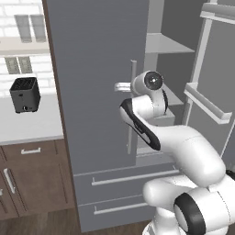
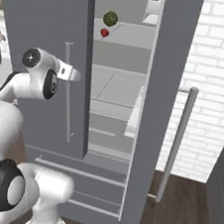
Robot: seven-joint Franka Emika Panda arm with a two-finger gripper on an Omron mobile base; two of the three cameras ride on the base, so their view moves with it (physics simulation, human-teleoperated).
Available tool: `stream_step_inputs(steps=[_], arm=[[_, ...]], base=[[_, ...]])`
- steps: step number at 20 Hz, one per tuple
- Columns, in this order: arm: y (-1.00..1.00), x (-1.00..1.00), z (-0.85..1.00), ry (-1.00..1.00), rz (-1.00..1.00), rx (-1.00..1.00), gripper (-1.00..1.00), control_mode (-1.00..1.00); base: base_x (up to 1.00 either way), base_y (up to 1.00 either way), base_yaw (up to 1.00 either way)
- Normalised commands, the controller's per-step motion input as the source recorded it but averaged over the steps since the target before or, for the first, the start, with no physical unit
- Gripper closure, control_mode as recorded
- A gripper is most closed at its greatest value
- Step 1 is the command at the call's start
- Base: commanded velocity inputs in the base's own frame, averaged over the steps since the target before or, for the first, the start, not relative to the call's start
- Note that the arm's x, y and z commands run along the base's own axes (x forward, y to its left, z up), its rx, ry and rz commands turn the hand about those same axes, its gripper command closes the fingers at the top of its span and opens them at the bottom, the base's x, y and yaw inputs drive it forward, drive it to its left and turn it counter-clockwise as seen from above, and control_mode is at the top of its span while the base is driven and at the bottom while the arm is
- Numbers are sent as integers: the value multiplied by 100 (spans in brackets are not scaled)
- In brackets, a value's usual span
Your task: Take the strawberry from the fridge and place it on top of the pancake, located on the dining counter.
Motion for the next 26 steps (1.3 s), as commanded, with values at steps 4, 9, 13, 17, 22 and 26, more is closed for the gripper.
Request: stream_step_inputs(steps=[4, 9, 13, 17, 22, 26], arm=[[0, 40, 0, 0, 4, 3, -100, -100], [0, 30, 0, 0, 2, 1, -100, -100], [0, 30, 0, 0, 0, 0, -100, -100], [0, 28, 0, 0, 0, 0, -100, -100], [3, 39, 0, 0, 0, 0, 100, -100], [10, 39, 0, 0, 0, 0, 100, -100]], base=[[0, 0, 0], [0, 0, 0], [0, 0, 0], [0, 0, 0], [0, 0, 0], [0, 0, 0]])
